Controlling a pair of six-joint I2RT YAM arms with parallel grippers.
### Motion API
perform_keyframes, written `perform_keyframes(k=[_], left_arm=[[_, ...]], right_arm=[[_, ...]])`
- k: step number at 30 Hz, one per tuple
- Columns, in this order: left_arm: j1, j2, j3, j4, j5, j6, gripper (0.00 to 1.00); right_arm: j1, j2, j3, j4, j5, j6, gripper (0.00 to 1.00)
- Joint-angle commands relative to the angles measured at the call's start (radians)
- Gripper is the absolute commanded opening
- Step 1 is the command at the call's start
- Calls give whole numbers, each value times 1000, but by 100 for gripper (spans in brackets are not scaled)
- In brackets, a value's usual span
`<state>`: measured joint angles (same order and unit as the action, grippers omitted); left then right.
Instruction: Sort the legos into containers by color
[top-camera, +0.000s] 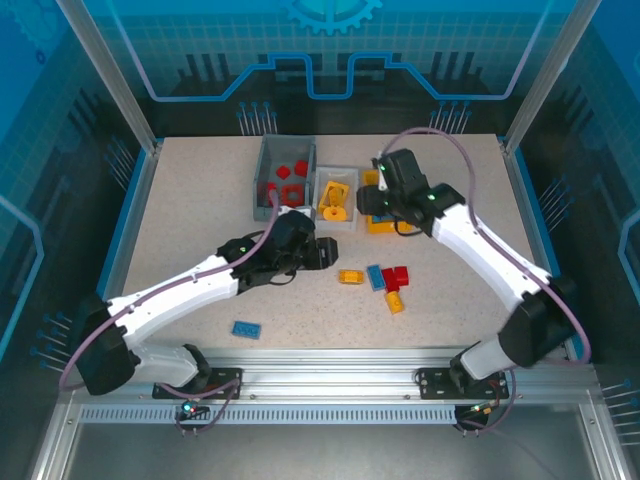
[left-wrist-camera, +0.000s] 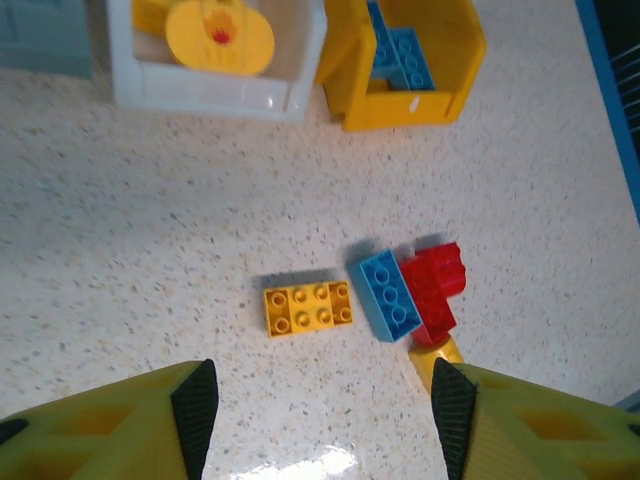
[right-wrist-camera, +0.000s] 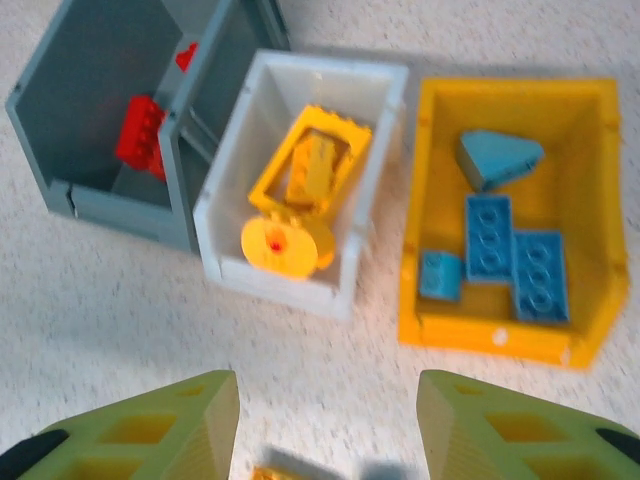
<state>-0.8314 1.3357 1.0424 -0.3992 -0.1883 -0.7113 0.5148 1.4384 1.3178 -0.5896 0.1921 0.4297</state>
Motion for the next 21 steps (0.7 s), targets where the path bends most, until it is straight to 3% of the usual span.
perform_keyframes(k=[1,12,21], left_arm=[[-49,38,37,-26,-12,-47,62],[-161,146,57,-11,-46,-130,63],[-195,215,92,-17,-34,-179,65]], right_arm=[[16,-133,-107,-32,49,45,52],[45,-444,-281,-238,66,136,55],[71,-529,-282,-378,48,188,57]])
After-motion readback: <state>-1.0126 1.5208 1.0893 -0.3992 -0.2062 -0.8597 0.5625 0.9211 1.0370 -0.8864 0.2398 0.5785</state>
